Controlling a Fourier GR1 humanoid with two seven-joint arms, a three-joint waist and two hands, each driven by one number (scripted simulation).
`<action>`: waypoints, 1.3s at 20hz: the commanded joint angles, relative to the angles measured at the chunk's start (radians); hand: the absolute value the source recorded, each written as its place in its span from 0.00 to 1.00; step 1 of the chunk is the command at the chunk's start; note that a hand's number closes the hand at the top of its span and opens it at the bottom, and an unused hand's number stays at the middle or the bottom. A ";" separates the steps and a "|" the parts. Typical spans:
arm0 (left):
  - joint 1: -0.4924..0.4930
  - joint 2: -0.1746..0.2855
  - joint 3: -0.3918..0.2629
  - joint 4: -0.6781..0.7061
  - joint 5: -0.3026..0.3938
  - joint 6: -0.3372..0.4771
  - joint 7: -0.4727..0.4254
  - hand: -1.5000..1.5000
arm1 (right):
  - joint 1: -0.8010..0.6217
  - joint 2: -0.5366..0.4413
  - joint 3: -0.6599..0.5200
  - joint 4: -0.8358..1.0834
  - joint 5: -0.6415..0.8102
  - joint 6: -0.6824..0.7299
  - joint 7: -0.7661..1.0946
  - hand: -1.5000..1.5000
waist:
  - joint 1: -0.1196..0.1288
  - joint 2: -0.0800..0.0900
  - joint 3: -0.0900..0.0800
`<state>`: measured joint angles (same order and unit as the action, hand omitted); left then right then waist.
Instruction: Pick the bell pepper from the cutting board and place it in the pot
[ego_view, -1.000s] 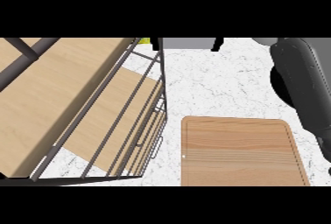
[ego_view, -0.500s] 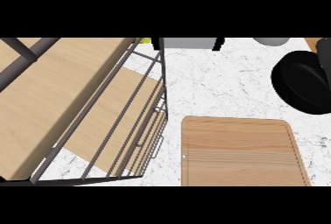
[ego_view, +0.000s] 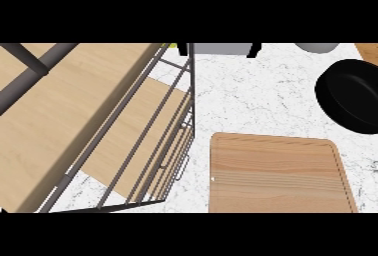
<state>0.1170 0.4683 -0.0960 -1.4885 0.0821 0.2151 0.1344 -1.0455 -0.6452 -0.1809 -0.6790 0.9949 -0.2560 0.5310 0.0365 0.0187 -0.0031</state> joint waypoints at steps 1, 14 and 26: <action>-0.101 0.014 0.026 -0.048 0.018 -0.029 -0.035 0.50 | -0.004 -0.083 -0.043 0.150 -0.011 -0.030 -0.122 1.00 | 0.015 0.010 0.006; -0.129 -0.024 0.001 -0.026 -0.011 -0.020 -0.041 0.50 | -0.027 -0.084 -0.205 0.373 -0.150 -0.096 -0.298 0.00 | 0.032 0.022 0.010; -0.124 -0.009 0.032 -0.031 0.001 -0.026 -0.029 0.50 | -0.080 -0.027 -0.407 0.287 -0.361 -0.326 -0.564 0.00 | 0.015 0.006 0.009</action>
<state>0.0863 0.4503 -0.0892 -1.4765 0.0728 0.1958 0.1310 -1.0990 -0.6892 -0.5100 -0.3566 0.7172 -0.5116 0.0423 0.0632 0.0324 0.0012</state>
